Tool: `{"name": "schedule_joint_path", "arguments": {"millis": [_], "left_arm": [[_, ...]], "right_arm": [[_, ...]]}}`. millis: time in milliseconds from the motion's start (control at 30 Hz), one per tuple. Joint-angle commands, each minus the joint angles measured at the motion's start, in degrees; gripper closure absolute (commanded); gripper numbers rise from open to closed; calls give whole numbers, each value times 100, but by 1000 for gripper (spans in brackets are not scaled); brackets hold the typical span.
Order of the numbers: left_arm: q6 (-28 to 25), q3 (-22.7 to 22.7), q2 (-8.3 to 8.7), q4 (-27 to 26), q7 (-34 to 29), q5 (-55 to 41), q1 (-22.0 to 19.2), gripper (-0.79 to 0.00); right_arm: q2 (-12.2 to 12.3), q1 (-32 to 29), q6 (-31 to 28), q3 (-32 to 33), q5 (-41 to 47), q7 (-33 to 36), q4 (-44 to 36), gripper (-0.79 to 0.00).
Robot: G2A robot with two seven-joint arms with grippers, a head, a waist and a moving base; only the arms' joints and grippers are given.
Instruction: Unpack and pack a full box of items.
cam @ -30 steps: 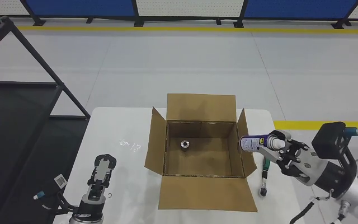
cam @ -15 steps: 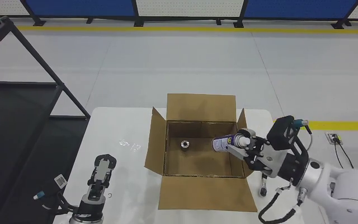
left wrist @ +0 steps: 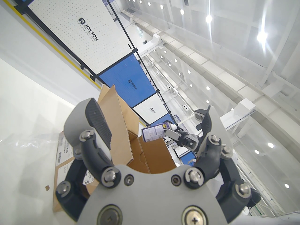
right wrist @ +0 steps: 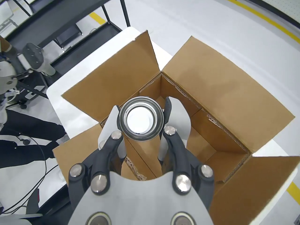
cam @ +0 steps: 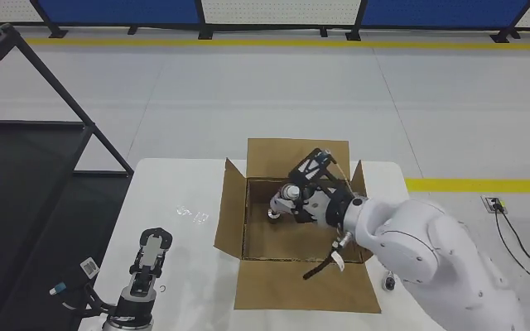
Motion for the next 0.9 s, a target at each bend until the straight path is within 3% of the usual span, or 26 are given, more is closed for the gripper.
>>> {"name": "schedule_joint_path", "arguments": {"millis": [0, 267, 867], "left_arm": [[0, 0, 0, 0, 0, 0, 0, -785], [0, 0, 0, 0, 0, 0, 0, -785], [0, 0, 0, 0, 0, 0, 0, -785]], "right_arm": [[-113, 272, 167, -368, -73, -102, 376, 0], [-445, 781, 801, -1103, -375, -251, 1612, 0], [-815, 877, 1412, -1438, -707, -288, 3029, 0]]}}
